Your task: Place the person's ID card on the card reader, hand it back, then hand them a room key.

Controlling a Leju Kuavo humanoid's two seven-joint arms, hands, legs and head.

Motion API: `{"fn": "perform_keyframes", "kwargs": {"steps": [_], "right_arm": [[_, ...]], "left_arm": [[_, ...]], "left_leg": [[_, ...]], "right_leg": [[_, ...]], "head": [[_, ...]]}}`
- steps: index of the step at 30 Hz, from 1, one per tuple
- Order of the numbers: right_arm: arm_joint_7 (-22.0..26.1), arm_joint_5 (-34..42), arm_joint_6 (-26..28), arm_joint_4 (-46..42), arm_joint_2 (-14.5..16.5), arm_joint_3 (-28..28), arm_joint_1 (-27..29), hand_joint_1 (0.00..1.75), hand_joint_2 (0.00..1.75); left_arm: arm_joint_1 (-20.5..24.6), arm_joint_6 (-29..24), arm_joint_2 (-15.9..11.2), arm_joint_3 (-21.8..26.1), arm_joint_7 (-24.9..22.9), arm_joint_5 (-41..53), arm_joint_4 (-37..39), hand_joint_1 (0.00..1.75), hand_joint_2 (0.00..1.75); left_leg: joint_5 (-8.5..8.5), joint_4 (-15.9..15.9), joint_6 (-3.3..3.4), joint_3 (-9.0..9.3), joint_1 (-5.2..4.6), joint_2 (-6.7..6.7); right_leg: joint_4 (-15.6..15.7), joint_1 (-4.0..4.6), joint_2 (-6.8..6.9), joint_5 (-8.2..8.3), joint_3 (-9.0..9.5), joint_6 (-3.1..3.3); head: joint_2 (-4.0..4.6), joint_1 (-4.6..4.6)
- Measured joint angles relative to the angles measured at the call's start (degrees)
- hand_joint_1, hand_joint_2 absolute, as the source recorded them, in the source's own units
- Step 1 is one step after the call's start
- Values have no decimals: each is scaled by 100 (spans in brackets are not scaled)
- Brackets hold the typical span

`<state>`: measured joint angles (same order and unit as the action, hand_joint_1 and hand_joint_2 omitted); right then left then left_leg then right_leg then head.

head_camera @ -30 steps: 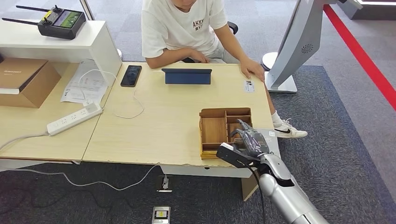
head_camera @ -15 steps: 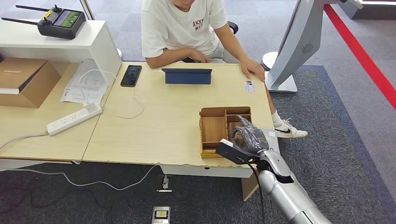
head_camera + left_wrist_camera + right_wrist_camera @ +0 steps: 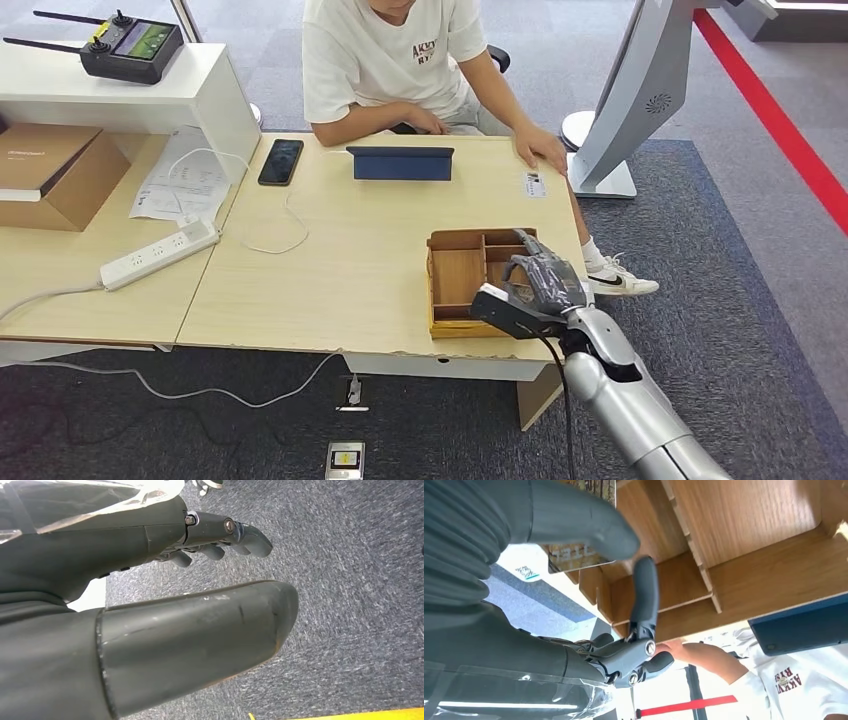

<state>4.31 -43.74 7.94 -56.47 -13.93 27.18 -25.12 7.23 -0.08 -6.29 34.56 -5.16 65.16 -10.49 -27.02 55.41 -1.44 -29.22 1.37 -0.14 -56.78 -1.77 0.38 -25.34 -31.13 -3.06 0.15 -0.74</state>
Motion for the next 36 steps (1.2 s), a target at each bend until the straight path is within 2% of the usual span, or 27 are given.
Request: {"fn": "perform_keyframes", "kwargs": {"steps": [1, 2, 3, 19, 31, 36], "right_arm": [[0, 0, -13, -25, -14, -11, -2, 39, 175], [0, -1, -25, -45, -25, -19, -4, 8, 175], [0, -4, -40, -62, -36, -25, -5, 0, 175], [-59, -11, -428, -269, -140, -43, -9, 0, 175], [-324, 28, -1430, -901, -550, -158, 167, 0, 175], [-352, -43, -1683, -1062, -714, -208, 211, 0, 175]], "left_arm": [[0, -2, 1, 0, -3, -1, 0, 0, 0], [0, -3, 2, 0, -4, -1, 0, 0, 0], [0, -3, 4, 0, -4, -2, 0, 0, 0], [-3, -2, 9, 7, 2, 12, 0, 0, 0], [-11, 4, 8, 89, 1, 33, 0, 0, 0], [-10, 17, 7, 101, -2, 39, 0, 0, 0]], "left_leg": [[0, 0, 0, 0, 0, 0], [0, 0, 0, 0, 0, 0], [0, 0, 0, 0, 0, 0], [0, 0, 0, -1, 1, 0], [-1, 0, 0, -3, 1, 0], [-1, 0, 0, -3, 1, 1]], "right_leg": [[0, 0, 0, 0, 0, 0], [0, 0, 0, 0, 0, 0], [0, 0, 0, 0, 0, 0], [0, 1, 0, 0, -2, 0], [0, 1, 0, 0, -5, 0], [1, 1, 0, 0, -5, 0]], "head": [[0, 0], [0, 0], [0, 0], [0, 1], [0, 1], [0, 1]]}}
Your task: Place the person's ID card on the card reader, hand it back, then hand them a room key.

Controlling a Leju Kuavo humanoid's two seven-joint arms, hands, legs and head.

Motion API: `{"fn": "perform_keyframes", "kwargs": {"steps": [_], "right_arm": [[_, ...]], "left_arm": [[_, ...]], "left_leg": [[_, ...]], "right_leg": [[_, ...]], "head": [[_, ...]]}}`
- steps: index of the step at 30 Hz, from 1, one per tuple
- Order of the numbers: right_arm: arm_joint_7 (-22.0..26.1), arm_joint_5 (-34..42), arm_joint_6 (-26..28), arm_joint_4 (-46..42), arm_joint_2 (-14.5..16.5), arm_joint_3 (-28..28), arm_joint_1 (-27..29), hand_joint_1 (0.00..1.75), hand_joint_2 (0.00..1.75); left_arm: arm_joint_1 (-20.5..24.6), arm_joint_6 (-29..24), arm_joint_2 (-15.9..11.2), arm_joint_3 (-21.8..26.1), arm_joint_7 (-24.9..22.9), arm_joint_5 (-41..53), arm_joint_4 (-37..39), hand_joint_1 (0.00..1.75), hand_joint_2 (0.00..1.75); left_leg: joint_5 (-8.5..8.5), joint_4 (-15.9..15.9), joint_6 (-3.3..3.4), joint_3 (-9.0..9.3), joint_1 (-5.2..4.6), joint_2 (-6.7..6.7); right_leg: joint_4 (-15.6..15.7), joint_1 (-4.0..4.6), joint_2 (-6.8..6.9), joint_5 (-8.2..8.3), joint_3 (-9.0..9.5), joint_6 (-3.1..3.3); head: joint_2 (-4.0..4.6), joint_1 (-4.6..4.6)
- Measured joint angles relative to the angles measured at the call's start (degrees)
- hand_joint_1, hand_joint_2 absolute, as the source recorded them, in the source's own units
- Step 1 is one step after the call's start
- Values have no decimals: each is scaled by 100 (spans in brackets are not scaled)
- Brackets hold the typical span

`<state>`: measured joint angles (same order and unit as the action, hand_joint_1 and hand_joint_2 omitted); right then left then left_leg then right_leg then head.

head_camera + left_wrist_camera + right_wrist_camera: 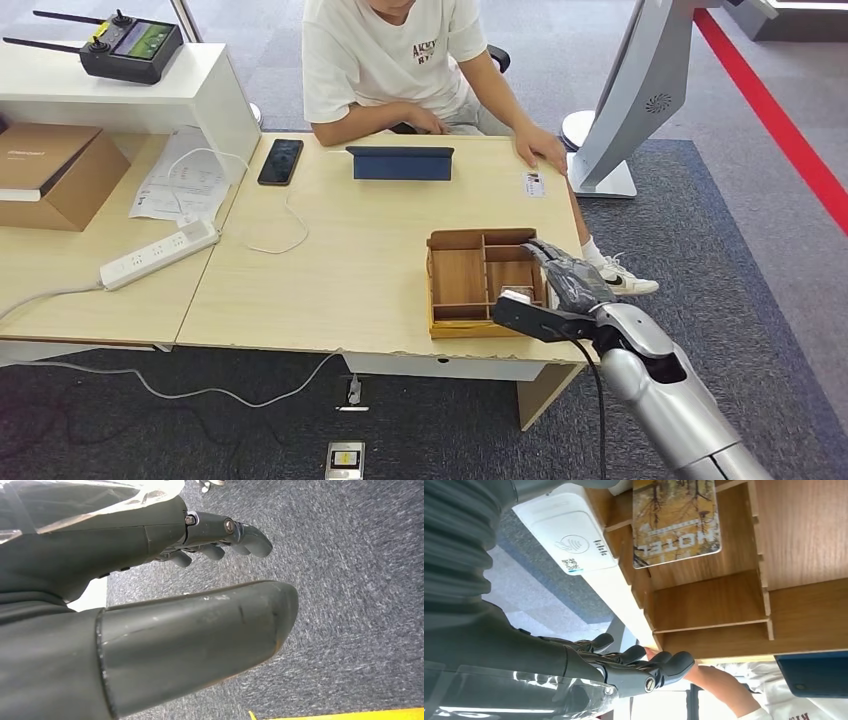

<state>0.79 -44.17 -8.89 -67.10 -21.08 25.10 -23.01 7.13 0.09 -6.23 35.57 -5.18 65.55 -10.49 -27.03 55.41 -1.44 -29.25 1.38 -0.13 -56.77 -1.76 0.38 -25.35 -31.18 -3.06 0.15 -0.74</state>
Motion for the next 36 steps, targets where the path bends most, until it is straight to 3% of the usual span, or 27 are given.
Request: {"fn": "perform_keyframes", "kwargs": {"steps": [12, 33, 34, 36], "right_arm": [[12, -197, -58, -79, -41, -5, 64, 0, 175], [79, -252, 13, -52, 191, 41, 33, 3, 175], [79, -246, 17, -40, 196, 42, 34, 9, 175], [79, -235, 22, -15, 203, 43, 35, 51, 175]], "left_arm": [[4, -6, 0, 21, -26, 75, 0, 0, 0], [10, -11, -17, 19, 0, 199, 0, 0, 0], [10, -11, -17, 19, 2, 200, 0, 0, 0], [9, -11, -17, 18, 10, 202, 0, 0, 0]], "left_leg": [[0, 0, 0, -1, 2, 0], [0, -1, 0, -4, 2, -1], [0, -1, 0, -4, 3, -1], [0, -1, 0, -4, 3, -1]], "right_leg": [[0, 2, 0, 0, 1, 0], [0, 2, 0, 0, 0, 0], [0, 2, 0, 0, -1, 0], [0, 2, 0, 0, -1, 0]], "head": [[0, -1], [0, 1], [0, 1], [0, 1]]}}
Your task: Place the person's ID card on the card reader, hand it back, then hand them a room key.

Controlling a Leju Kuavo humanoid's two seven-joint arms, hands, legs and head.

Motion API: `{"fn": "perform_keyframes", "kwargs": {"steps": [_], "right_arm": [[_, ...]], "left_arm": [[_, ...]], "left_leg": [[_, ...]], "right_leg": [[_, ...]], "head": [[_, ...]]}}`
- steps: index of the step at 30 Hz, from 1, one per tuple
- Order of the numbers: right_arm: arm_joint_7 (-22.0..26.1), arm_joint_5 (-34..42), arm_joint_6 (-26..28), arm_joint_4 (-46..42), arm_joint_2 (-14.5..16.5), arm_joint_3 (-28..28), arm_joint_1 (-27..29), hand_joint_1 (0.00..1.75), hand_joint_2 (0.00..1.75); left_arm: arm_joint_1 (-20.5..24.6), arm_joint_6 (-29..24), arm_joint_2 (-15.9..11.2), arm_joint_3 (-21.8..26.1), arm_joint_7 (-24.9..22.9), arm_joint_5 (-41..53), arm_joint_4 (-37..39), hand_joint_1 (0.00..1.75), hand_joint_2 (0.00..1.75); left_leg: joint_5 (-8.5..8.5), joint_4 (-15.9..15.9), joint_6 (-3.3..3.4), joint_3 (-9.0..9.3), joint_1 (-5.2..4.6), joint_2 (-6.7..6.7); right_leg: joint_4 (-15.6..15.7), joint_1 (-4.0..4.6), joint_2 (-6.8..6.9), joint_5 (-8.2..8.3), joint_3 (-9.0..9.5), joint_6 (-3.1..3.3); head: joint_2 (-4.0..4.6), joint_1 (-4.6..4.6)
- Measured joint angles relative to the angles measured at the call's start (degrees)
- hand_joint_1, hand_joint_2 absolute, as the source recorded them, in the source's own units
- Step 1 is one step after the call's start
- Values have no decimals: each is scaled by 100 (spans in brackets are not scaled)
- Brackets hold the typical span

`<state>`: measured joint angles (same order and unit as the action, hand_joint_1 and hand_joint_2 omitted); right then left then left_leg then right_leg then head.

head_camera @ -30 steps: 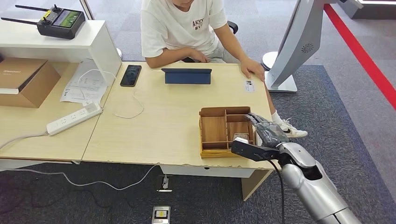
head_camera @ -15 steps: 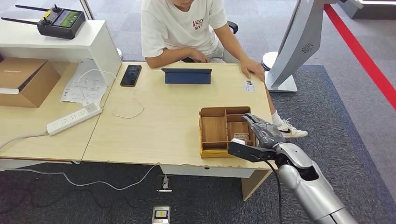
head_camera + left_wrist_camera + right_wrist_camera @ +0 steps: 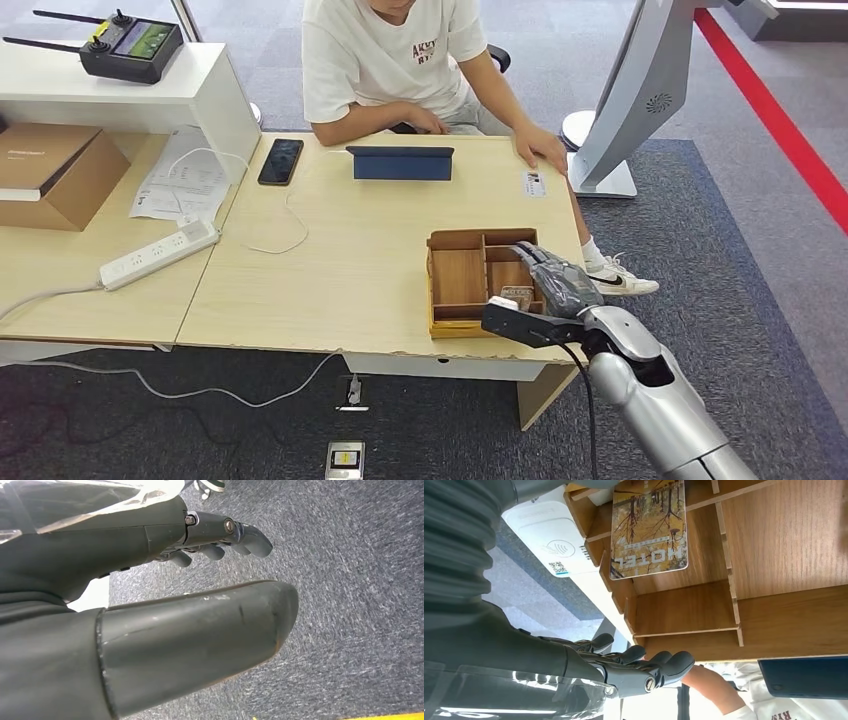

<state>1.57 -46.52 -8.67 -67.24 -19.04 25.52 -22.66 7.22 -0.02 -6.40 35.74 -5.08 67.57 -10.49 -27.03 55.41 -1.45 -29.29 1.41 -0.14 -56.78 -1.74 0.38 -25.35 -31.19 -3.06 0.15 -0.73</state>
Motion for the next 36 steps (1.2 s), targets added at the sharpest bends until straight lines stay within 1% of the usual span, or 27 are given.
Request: {"fn": "perform_keyframes", "kwargs": {"steps": [2, 3, 4, 8, 10, 14, 16, 19, 23, 25, 28, 32, 34, 36], "right_arm": [[-3, 13, 0, 22, 4, 1, 2, 116, 175], [-5, 22, -2, 34, 5, 1, 2, 135, 175], [-9, 30, -4, 48, 7, 1, 3, 145, 175], [-40, 61, -19, 90, 9, 1, 16, 144, 175], [-78, 78, -38, 93, 9, 1, 34, 137, 175], [-176, 123, -98, 83, 7, 1, 90, 111, 175], [-217, 141, -108, 67, 3, 1, 133, 101, 175], [-261, 158, -111, 6, -10, 1, 193, 96, 175], [-305, 169, -123, -82, -16, 1, 242, 85, 175], [-309, 169, -131, -109, -19, 1, 255, 85, 175], [-317, 164, -153, -157, -25, 1, 274, 90, 175], [-326, 151, -174, -205, -28, -1, 285, 146, 175], [-325, 144, -179, -215, -29, -2, 286, 154, 175], [-320, 135, -184, -232, -31, -4, 286, 157, 175]], "left_arm": [[0, 0, 0, -1, 9, 6, 0, 0, 0], [0, 0, 0, -1, 13, 15, 0, 0, 0], [0, 0, 0, -1, 16, 27, 0, 0, 0], [-1, 0, 0, -1, 23, 72, 0, 0, 0], [-1, 0, 0, -1, 25, 79, 0, 0, 0], [-2, 0, -5, -1, 34, 83, 0, 0, 0], [-3, 0, -13, -1, 50, 91, 0, 0, 0], [-4, 0, -24, -1, 71, 98, 0, 0, 0], [-6, 0, -28, -1, 81, 98, 0, 0, 0], [-7, 0, -30, -1, 85, 98, 0, 0, 0], [-9, 0, -31, -1, 95, 98, 0, 0, 0], [-9, -4, -31, -1, 104, 98, 0, 0, 0], [-9, -9, -31, -1, 105, 98, 0, 0, 0], [-9, -14, -30, -1, 108, 98, 0, 0, 0]], "left_leg": [[0, 0, 0, 0, 0, 0], [0, 0, 0, 0, 0, 0], [0, 0, 0, 1, 0, 0], [0, 0, 0, 1, 0, 0], [0, 0, 0, 0, 0, 0], [0, 0, 0, 1, 0, 0], [0, 0, 0, 0, 0, 0], [0, 0, 0, 0, 0, 0], [0, 0, 0, 0, 0, 1], [0, 0, 0, 1, 0, 1], [0, 0, 0, 1, 0, 0], [0, 0, 0, 1, 0, 1], [0, 0, 0, 0, 0, 0], [0, 0, 0, 0, 0, 0]], "right_leg": [[0, 0, 0, 0, 0, 0], [0, 0, 0, 0, 0, 0], [0, 0, 0, 0, 0, 0], [0, 0, 0, 0, 0, 0], [0, 0, 0, 0, 0, 0], [0, 0, 0, 0, -1, 0], [0, 0, 0, 0, -1, 0], [0, 0, 0, 0, -1, 0], [0, 1, 0, 0, -1, 0], [0, 1, 0, 0, -1, 0], [0, 1, 0, 0, -1, 0], [0, 1, 0, 0, -1, 0], [0, 1, 0, 0, -2, 0], [0, 1, 0, 0, -1, 0]], "head": [[0, 0], [0, 0], [0, 0], [0, -1], [0, -1], [0, -1], [0, -1], [0, -1], [0, 0], [0, -1], [0, 0], [0, 0], [0, 1], [0, -1]]}}
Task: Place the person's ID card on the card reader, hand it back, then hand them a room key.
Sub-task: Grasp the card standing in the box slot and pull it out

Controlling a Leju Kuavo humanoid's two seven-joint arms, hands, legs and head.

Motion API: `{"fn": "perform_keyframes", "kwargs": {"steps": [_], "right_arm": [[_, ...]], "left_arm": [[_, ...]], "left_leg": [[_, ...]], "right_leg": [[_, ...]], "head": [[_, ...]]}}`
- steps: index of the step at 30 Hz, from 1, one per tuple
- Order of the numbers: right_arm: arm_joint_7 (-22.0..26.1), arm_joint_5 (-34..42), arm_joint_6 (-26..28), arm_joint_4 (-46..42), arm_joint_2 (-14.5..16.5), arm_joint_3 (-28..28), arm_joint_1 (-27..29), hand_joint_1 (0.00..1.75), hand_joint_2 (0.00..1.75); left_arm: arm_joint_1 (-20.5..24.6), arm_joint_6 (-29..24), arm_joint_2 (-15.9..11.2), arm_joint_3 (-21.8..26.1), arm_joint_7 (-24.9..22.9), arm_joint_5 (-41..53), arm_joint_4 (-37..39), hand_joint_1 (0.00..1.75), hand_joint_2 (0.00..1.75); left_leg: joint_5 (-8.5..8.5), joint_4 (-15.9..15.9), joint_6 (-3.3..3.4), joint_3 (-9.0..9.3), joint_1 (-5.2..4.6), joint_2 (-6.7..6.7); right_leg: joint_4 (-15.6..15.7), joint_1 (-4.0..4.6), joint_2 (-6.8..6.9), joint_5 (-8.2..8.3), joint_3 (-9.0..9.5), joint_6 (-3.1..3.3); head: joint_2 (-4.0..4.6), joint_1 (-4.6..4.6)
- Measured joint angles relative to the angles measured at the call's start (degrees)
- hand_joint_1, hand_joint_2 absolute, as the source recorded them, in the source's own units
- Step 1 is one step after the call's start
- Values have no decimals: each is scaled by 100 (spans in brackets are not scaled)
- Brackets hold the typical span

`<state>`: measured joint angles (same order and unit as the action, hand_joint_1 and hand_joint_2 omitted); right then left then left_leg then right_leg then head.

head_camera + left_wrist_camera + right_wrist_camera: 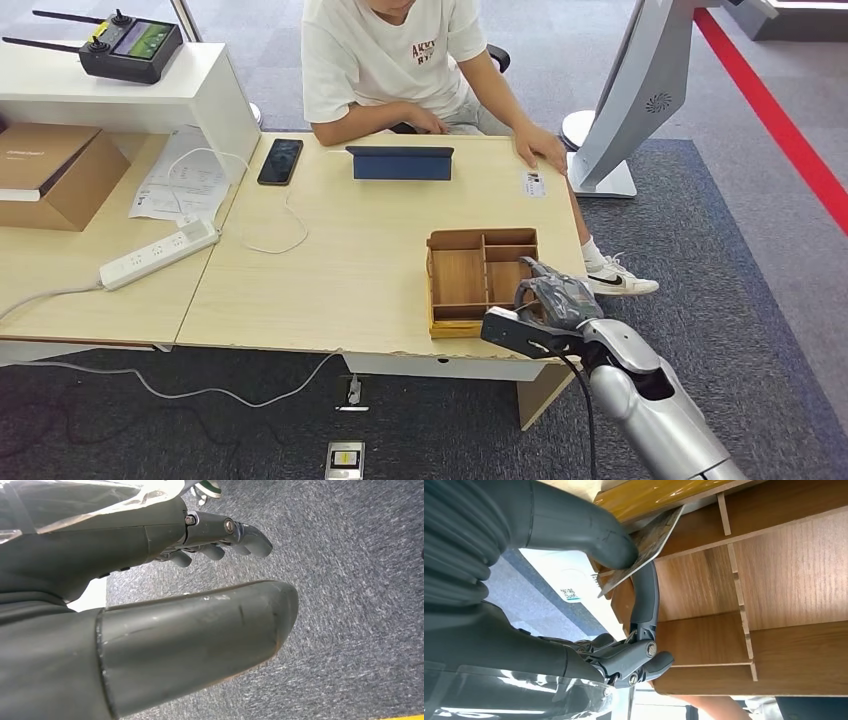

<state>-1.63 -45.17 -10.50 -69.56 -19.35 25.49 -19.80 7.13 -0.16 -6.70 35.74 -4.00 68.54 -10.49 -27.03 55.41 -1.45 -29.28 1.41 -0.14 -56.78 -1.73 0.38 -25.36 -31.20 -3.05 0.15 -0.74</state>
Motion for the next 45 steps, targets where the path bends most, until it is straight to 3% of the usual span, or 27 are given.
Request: {"fn": "perform_keyframes", "kwargs": {"steps": [5, 22, 36, 45], "right_arm": [[28, -42, -44, -22, -5, -10, 0, 175, 175], [76, -83, -95, -26, -6, -51, 29, 175, 175], [135, -44, 1214, -397, 20, -670, -28, 175, 175], [241, -30, 1309, -500, 75, -1042, -483, 175, 175]], "left_arm": [[0, -43, 1, 0, 14, 2, 0, 0, 0], [2, -91, 1, 0, 105, 92, 0, 0, 0], [0, -111, 10, -2, 175, 130, 0, 0, 0], [-1, -121, 19, -2, 221, 189, 0, 0, 0]], "left_leg": [[0, 0, 0, 0, 0, 0], [0, 0, 0, 0, 0, 0], [0, 0, 0, -1, 0, 0], [0, 0, 0, -2, 0, 0]], "right_leg": [[0, 0, 0, 0, 0, 0], [0, 0, 0, 0, 0, 0], [0, 0, 0, 0, 0, 0], [0, 0, 0, 0, 0, 0]], "head": [[0, 0], [0, 0], [0, 0], [0, -1]]}}
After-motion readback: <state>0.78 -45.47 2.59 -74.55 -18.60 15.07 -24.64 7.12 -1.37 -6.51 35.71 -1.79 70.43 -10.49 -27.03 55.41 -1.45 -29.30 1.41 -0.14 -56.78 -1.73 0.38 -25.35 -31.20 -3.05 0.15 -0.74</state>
